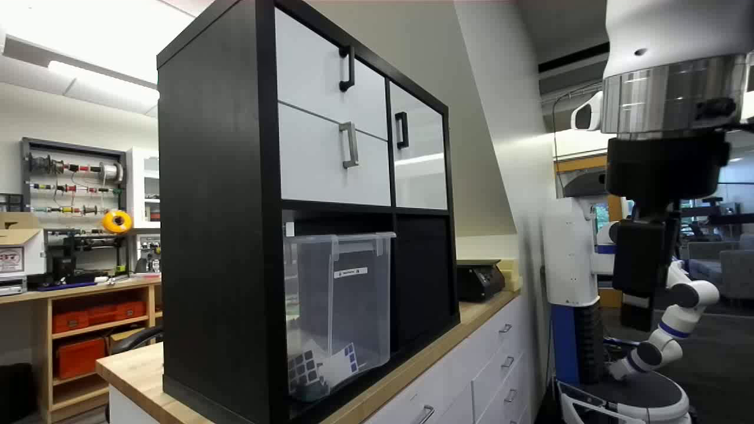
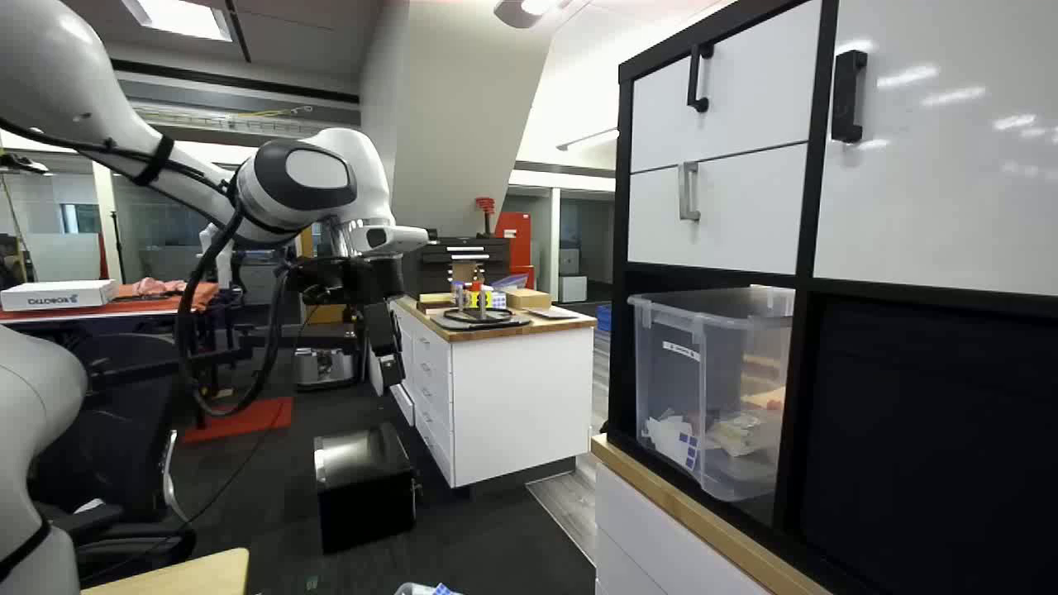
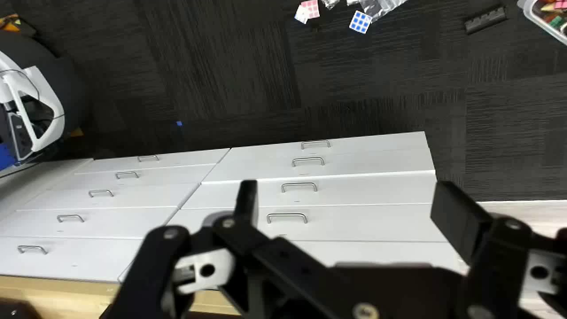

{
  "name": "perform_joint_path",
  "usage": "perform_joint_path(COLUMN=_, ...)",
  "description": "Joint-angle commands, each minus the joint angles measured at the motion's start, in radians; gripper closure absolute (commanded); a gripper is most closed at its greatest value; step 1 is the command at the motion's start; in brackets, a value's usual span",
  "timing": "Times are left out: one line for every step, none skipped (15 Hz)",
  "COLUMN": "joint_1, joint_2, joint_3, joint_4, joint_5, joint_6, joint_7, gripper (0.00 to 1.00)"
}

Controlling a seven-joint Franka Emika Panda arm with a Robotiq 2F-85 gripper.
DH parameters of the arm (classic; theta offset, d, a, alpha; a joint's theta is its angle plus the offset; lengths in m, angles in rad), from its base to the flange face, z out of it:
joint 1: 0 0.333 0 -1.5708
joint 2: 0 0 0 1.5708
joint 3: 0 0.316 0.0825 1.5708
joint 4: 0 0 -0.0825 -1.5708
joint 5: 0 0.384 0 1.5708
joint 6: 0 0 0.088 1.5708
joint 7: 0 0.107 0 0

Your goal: Slide the transparent box under the cabinet forward

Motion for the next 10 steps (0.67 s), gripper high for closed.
perform_joint_path(joint_1=0.036, joint_2=0.011, joint_3=-0.033, joint_4=0.001, joint_5=-0.025, joint_6=-0.003, joint_7=0.021, gripper=0.0)
perform_joint_path(joint_1=0.036, joint_2=0.011, joint_3=-0.033, joint_4=0.001, joint_5=-0.025, joint_6=-0.003, joint_7=0.021, gripper=0.0)
perform_joint_path(joint_1=0.036, joint_2=0.011, joint_3=-0.033, joint_4=0.001, joint_5=-0.025, joint_6=-0.003, joint_7=0.021, gripper=0.0)
perform_joint_path(joint_1=0.036, joint_2=0.011, joint_3=-0.033, joint_4=0.001, joint_5=-0.025, joint_6=-0.003, joint_7=0.021, gripper=0.0)
perform_joint_path(joint_1=0.036, joint_2=0.011, joint_3=-0.033, joint_4=0.001, joint_5=-0.025, joint_6=-0.003, joint_7=0.021, gripper=0.0)
perform_joint_path(joint_1=0.036, joint_2=0.011, joint_3=-0.033, joint_4=0.001, joint_5=-0.025, joint_6=-0.003, joint_7=0.021, gripper=0.0)
perform_joint_path(joint_1=0.036, joint_2=0.011, joint_3=-0.033, joint_4=0.001, joint_5=-0.025, joint_6=-0.003, joint_7=0.021, gripper=0.0)
perform_joint_path(joint_1=0.033, joint_2=0.013, joint_3=-0.032, joint_4=0.003, joint_5=-0.03, joint_6=0.0, joint_7=0.02, gripper=0.0)
perform_joint_path(joint_1=0.03, joint_2=0.016, joint_3=-0.034, joint_4=0.004, joint_5=-0.036, joint_6=0.004, joint_7=0.022, gripper=0.0)
perform_joint_path(joint_1=0.028, joint_2=0.021, joint_3=-0.04, joint_4=0.007, joint_5=-0.047, joint_6=0.01, joint_7=0.015, gripper=0.0)
